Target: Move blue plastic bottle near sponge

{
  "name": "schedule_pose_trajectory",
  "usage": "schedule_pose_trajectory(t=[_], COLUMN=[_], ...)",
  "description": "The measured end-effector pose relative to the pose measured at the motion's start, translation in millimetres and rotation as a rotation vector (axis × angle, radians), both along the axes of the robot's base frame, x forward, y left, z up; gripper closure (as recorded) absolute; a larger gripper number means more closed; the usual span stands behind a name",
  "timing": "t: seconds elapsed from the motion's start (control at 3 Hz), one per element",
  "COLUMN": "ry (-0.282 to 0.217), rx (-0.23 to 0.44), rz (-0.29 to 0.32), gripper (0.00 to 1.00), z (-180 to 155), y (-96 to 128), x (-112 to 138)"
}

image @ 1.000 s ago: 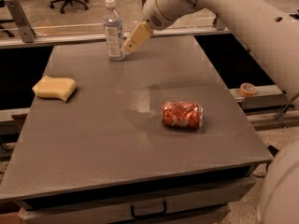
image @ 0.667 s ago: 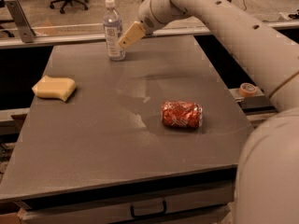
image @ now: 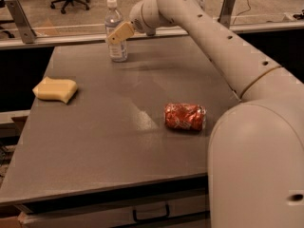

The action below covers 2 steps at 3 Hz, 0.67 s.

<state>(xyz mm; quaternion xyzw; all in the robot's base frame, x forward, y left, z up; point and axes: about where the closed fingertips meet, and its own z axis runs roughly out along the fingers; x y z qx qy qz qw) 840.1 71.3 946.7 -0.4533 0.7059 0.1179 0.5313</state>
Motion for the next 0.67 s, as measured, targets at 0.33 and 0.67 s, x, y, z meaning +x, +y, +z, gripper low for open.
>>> schedule_pose_trajectory(t=[0.33, 0.67], ry=[0.056, 0.115], rx=[0.087, 0.157], rz=[0.038, 0.080], gripper=[0.00, 0.18], z=[-7, -13], y=[30, 49], x=[2, -6])
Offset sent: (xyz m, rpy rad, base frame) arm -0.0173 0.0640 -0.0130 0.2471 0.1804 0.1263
